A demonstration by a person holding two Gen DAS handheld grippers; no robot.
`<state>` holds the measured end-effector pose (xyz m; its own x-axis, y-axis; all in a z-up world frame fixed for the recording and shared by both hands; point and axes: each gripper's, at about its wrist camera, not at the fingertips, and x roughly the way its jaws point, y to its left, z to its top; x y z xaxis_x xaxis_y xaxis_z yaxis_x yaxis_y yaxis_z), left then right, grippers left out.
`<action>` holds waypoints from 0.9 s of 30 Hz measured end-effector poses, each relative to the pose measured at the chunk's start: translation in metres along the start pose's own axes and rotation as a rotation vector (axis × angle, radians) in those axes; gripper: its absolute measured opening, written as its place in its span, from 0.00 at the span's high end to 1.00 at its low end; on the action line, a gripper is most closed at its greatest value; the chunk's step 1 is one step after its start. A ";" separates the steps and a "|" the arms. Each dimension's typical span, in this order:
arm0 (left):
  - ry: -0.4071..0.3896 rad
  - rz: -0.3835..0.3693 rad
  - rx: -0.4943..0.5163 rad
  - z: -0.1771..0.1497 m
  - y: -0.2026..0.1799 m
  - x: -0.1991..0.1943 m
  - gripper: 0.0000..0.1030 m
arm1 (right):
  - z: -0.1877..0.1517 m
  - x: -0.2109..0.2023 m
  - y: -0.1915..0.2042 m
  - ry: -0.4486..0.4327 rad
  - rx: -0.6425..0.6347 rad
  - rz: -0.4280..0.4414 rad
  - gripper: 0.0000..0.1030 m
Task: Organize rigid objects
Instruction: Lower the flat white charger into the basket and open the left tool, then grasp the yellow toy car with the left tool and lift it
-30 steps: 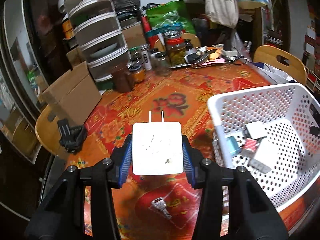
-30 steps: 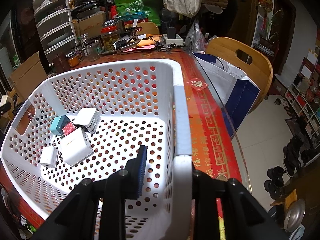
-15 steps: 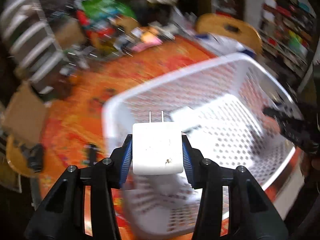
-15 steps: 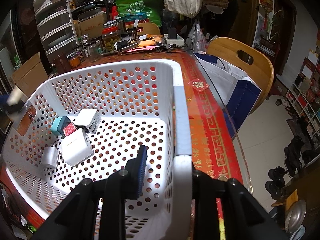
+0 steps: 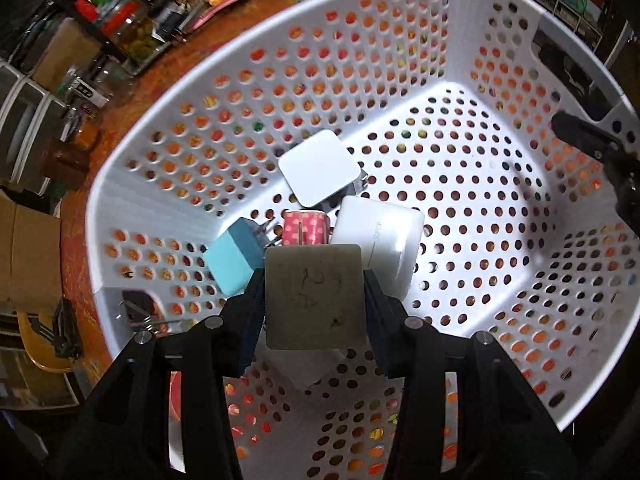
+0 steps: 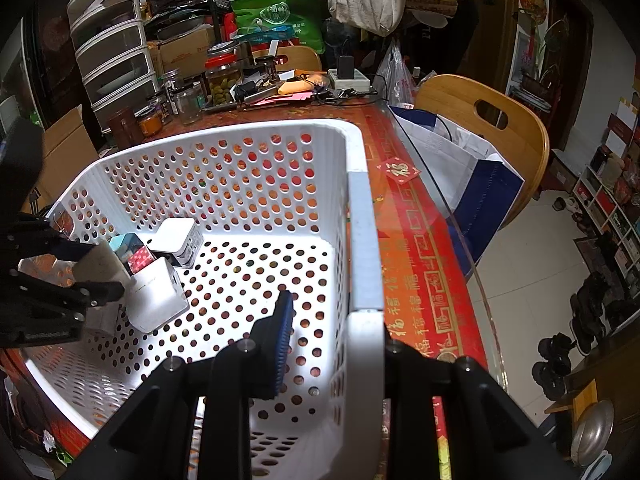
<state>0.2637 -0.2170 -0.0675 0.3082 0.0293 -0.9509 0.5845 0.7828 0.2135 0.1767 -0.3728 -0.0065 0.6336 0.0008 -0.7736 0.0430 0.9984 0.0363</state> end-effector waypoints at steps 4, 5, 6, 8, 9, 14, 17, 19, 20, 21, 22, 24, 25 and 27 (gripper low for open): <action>0.021 -0.023 0.016 0.004 -0.003 0.005 0.58 | 0.000 0.000 0.000 0.002 -0.001 -0.001 0.75; 0.029 -0.020 0.025 0.005 -0.004 0.006 0.58 | 0.000 0.000 0.000 0.003 -0.001 -0.001 0.75; 0.027 -0.013 0.034 0.005 -0.005 0.005 0.52 | 0.000 0.000 0.000 0.004 -0.001 -0.002 0.75; 0.027 -0.032 0.046 0.004 -0.007 0.004 0.38 | 0.000 0.000 0.000 0.004 -0.002 -0.002 0.75; 0.017 -0.036 0.052 0.003 -0.008 0.002 0.33 | 0.000 0.000 0.000 0.004 -0.002 -0.002 0.74; -0.127 -0.092 -0.036 -0.012 0.022 -0.042 0.28 | 0.000 0.000 0.000 0.004 -0.002 -0.002 0.74; -0.294 -0.056 -0.153 -0.039 0.071 -0.090 0.23 | 0.000 0.001 0.001 0.007 -0.006 -0.003 0.74; -0.379 -0.007 -0.252 -0.063 0.109 -0.110 0.02 | 0.000 0.001 0.001 0.009 -0.008 -0.004 0.75; -0.405 0.017 -0.303 -0.076 0.129 -0.114 0.00 | 0.000 0.001 0.000 0.009 -0.008 -0.003 0.75; -0.405 0.034 -0.352 -0.089 0.148 -0.111 0.00 | 0.000 0.001 0.001 0.008 -0.009 -0.004 0.75; -0.386 0.041 -0.389 -0.098 0.163 -0.104 0.00 | 0.000 0.001 0.000 0.009 -0.009 -0.004 0.75; -0.334 0.048 -0.483 -0.115 0.198 -0.078 0.00 | 0.000 0.002 0.000 0.010 -0.010 -0.005 0.75; -0.307 0.058 -0.519 -0.121 0.209 -0.063 0.00 | 0.001 0.002 0.001 0.011 -0.011 -0.006 0.75; -0.251 0.074 -0.542 -0.126 0.224 -0.028 0.00 | 0.001 0.002 0.001 0.011 -0.010 -0.005 0.75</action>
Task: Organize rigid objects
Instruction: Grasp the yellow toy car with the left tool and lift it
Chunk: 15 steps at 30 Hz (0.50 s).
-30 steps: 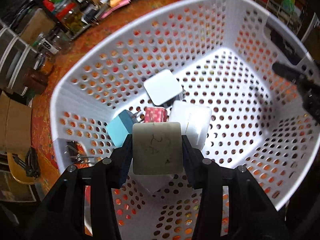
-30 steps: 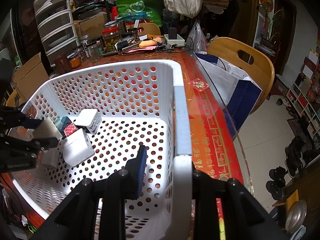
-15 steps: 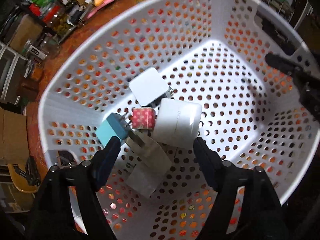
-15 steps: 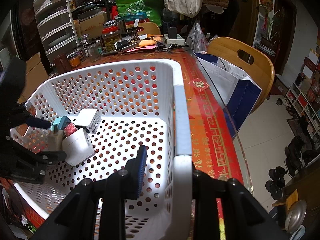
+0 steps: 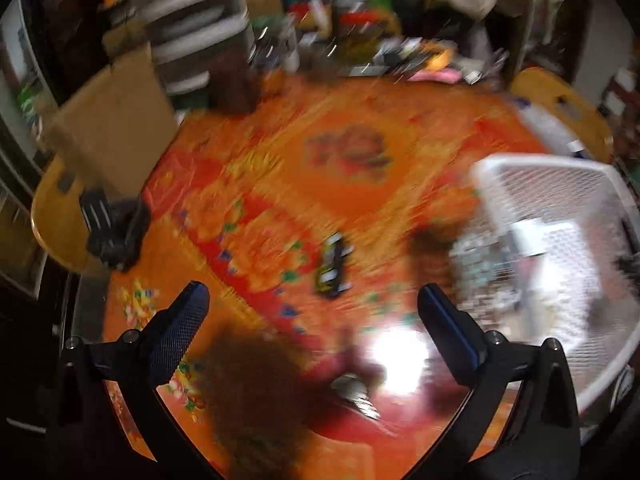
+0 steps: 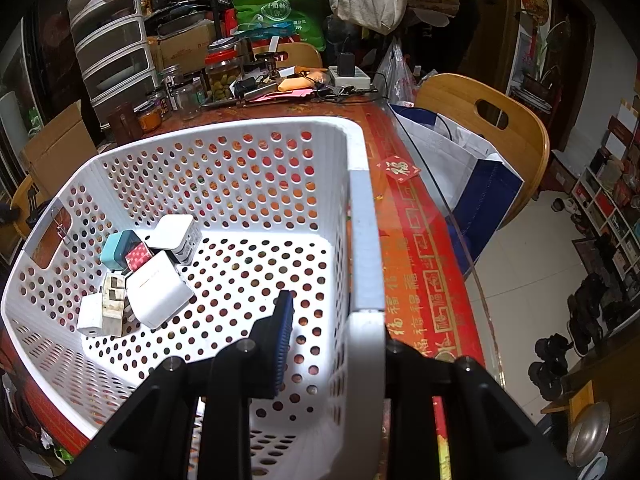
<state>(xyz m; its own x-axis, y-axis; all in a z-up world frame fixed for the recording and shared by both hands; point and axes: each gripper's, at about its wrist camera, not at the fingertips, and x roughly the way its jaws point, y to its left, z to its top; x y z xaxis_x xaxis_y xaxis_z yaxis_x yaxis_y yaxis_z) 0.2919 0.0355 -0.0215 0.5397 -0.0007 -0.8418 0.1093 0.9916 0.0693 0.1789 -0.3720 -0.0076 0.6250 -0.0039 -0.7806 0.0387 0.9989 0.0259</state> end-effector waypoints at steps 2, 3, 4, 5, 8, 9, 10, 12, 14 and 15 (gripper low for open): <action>0.036 -0.013 0.001 -0.001 0.005 0.033 0.00 | 0.000 0.000 0.000 0.001 0.000 -0.001 0.75; 0.051 -0.020 0.000 -0.003 0.004 0.046 0.01 | 0.000 0.000 0.000 0.001 0.001 -0.002 0.75; 0.063 -0.033 0.003 -0.003 0.002 0.058 0.03 | 0.000 0.000 0.000 0.001 0.003 -0.002 0.75; 0.081 -0.051 0.001 0.000 -0.001 0.073 0.09 | 0.000 0.000 0.000 0.002 0.003 -0.003 0.75; 0.134 -0.087 -0.043 0.005 -0.005 0.106 0.24 | 0.001 0.000 0.001 0.010 0.002 -0.011 0.75; 0.144 -0.095 -0.057 0.006 -0.004 0.114 0.25 | 0.001 0.000 0.001 0.012 0.000 -0.013 0.75; 0.149 -0.104 -0.071 0.006 -0.004 0.118 0.26 | 0.001 0.000 0.001 0.013 -0.001 -0.015 0.75; 0.135 -0.088 -0.075 0.007 -0.005 0.121 0.26 | 0.000 0.000 0.001 0.013 -0.001 -0.015 0.75; 0.129 -0.091 -0.076 0.007 -0.008 0.125 0.27 | 0.000 0.000 0.001 0.012 0.000 -0.015 0.75; 0.124 -0.093 -0.073 0.007 -0.010 0.122 0.32 | -0.001 0.000 0.001 0.012 0.000 -0.014 0.75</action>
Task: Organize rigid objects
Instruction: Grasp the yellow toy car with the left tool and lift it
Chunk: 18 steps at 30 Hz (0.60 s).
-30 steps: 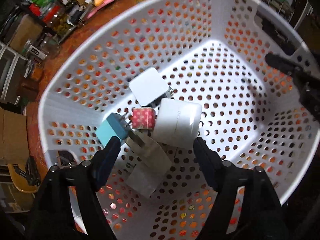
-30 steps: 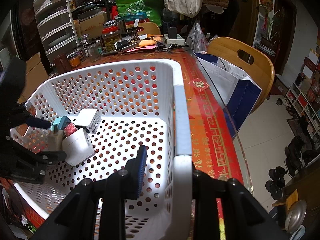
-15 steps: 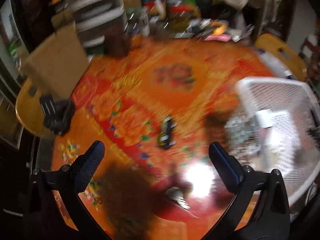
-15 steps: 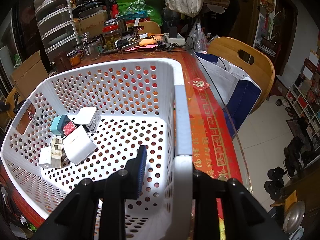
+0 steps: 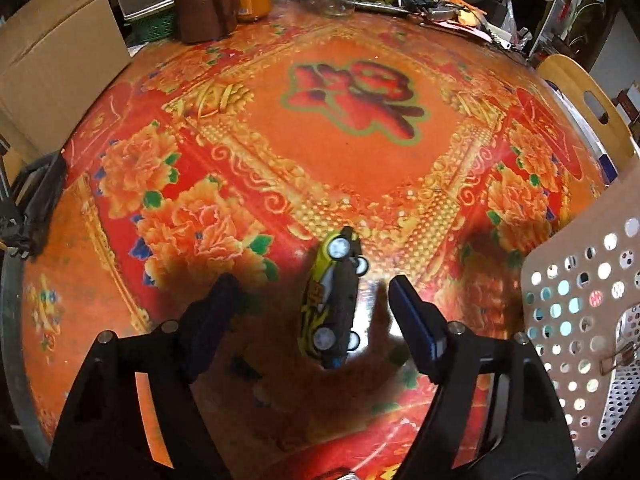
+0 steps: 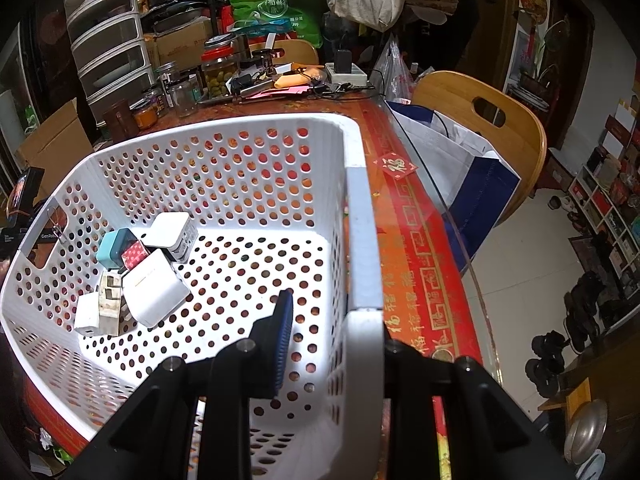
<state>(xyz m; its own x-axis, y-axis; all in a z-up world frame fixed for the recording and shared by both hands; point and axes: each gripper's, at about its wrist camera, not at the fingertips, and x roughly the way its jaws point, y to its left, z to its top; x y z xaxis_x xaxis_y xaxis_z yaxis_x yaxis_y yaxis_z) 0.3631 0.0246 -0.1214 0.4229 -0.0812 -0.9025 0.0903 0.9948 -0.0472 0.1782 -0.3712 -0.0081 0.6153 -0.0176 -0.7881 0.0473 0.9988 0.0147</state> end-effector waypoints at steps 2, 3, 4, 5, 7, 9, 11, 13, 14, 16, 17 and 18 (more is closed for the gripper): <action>-0.017 0.004 0.012 0.002 -0.003 0.005 0.44 | 0.000 0.000 0.000 -0.001 0.002 0.001 0.75; -0.027 0.003 0.019 0.001 -0.005 0.002 0.59 | -0.001 0.000 0.000 -0.001 0.002 0.001 0.75; -0.035 -0.002 0.022 0.000 -0.007 0.001 0.70 | -0.001 0.000 0.000 -0.001 0.003 0.001 0.75; -0.050 -0.003 0.022 -0.001 -0.008 -0.002 0.78 | -0.001 0.000 0.000 -0.001 0.002 0.001 0.75; -0.102 0.037 0.029 -0.006 -0.011 -0.007 0.78 | -0.001 0.000 0.000 0.000 0.001 0.001 0.75; -0.197 0.119 0.065 -0.012 -0.018 -0.023 0.80 | 0.000 -0.001 -0.001 0.000 0.000 0.002 0.75; -0.321 0.265 0.090 -0.018 -0.024 -0.051 0.80 | 0.000 -0.001 -0.001 0.001 -0.001 0.000 0.75; -0.432 0.412 0.109 -0.021 -0.029 -0.078 0.79 | 0.000 -0.001 -0.001 0.000 -0.002 0.000 0.75; -0.471 0.476 0.120 -0.023 -0.032 -0.091 0.79 | 0.000 -0.001 -0.001 0.001 0.000 0.001 0.75; -0.516 0.555 0.122 -0.025 -0.034 -0.109 0.79 | 0.001 -0.002 -0.001 -0.003 0.001 0.001 0.75; -0.523 0.578 0.121 -0.026 -0.033 -0.113 0.79 | 0.001 -0.002 -0.001 -0.004 0.003 0.004 0.75; -0.528 0.592 0.117 -0.027 -0.033 -0.118 0.79 | 0.001 -0.002 -0.002 -0.006 0.004 0.007 0.75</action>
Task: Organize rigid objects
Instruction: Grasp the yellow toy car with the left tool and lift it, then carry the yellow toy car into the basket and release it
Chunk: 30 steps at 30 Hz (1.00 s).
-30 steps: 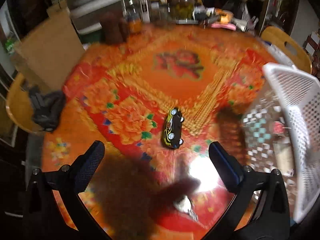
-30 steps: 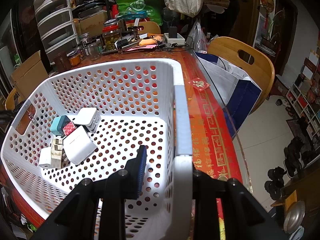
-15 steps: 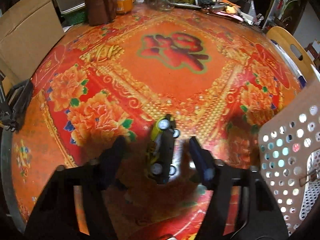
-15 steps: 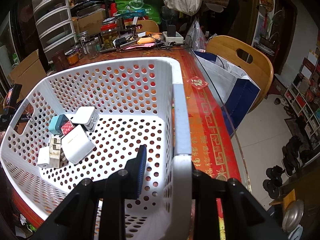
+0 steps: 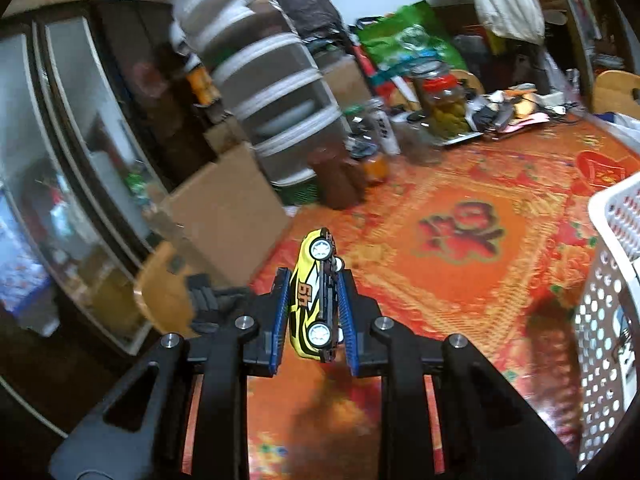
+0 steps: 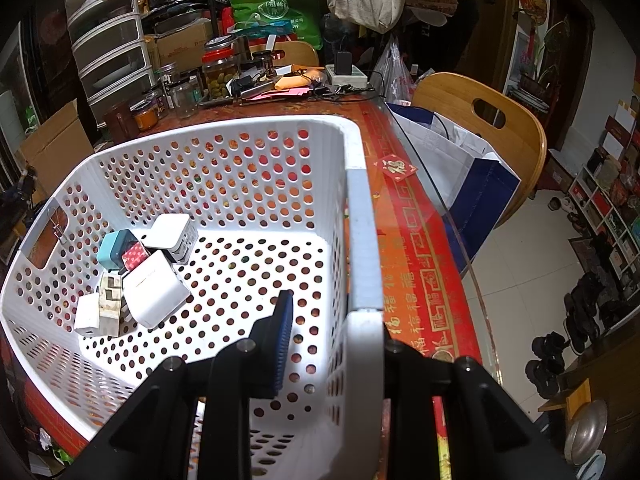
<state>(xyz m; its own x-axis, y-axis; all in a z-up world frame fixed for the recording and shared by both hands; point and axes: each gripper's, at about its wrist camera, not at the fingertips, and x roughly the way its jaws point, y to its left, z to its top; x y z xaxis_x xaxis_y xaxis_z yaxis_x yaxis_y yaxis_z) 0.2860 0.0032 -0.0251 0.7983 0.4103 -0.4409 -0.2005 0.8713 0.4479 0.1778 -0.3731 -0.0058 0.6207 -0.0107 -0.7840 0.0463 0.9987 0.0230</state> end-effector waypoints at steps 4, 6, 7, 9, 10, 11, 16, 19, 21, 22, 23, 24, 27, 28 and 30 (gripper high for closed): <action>0.022 -0.003 -0.023 -0.001 0.008 -0.006 0.79 | 0.001 0.000 -0.001 -0.003 0.000 0.004 0.75; 0.035 -0.012 -0.032 -0.002 0.009 -0.005 0.79 | 0.001 0.000 -0.001 -0.003 -0.001 0.005 0.75; 0.041 -0.018 -0.035 -0.002 0.009 -0.007 0.79 | 0.001 0.000 -0.001 -0.004 -0.001 0.005 0.75; 0.043 -0.038 -0.045 -0.001 0.011 -0.011 0.79 | 0.001 0.000 -0.001 -0.003 -0.002 0.004 0.75; 0.042 -0.048 -0.045 0.001 0.010 -0.014 0.79 | 0.001 0.000 -0.001 -0.004 -0.002 0.005 0.75; 0.037 -0.061 -0.047 0.002 0.010 -0.020 0.79 | 0.001 0.000 -0.001 -0.004 -0.002 0.005 0.75; 0.026 -0.151 -0.049 0.012 0.003 -0.051 0.79 | 0.001 0.000 -0.001 -0.005 -0.004 0.007 0.75; -0.007 -0.176 -0.032 0.019 -0.007 -0.074 0.79 | 0.001 0.000 0.000 -0.006 -0.005 0.007 0.75; -0.036 -0.189 -0.020 0.024 -0.015 -0.090 0.79 | 0.001 0.000 0.000 -0.006 -0.005 0.007 0.75; -0.044 -0.197 -0.014 0.025 -0.017 -0.096 0.79 | 0.001 0.000 0.000 -0.008 -0.005 0.008 0.75; -0.055 -0.201 -0.006 0.027 -0.021 -0.103 0.79 | 0.001 0.000 0.000 -0.007 -0.004 0.007 0.75; -0.061 -0.205 -0.001 0.028 -0.024 -0.109 0.79 | 0.001 0.000 0.000 -0.006 -0.004 0.007 0.75; -0.071 -0.232 0.023 0.032 -0.036 -0.124 0.79 | 0.001 -0.001 0.001 -0.007 -0.004 0.008 0.75; -0.072 -0.250 0.031 0.033 -0.041 -0.129 0.79 | 0.001 -0.001 0.002 -0.008 -0.003 0.009 0.74; -0.065 -0.286 0.041 0.036 -0.047 -0.136 0.79 | 0.002 -0.001 0.003 -0.010 -0.003 0.011 0.74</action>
<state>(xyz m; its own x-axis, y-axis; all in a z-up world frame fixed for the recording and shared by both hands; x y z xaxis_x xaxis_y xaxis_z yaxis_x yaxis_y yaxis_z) 0.2079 -0.1034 0.0418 0.8540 0.1307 -0.5035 0.0596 0.9369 0.3444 0.1783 -0.3706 -0.0037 0.6286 0.0000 -0.7777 0.0368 0.9989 0.0297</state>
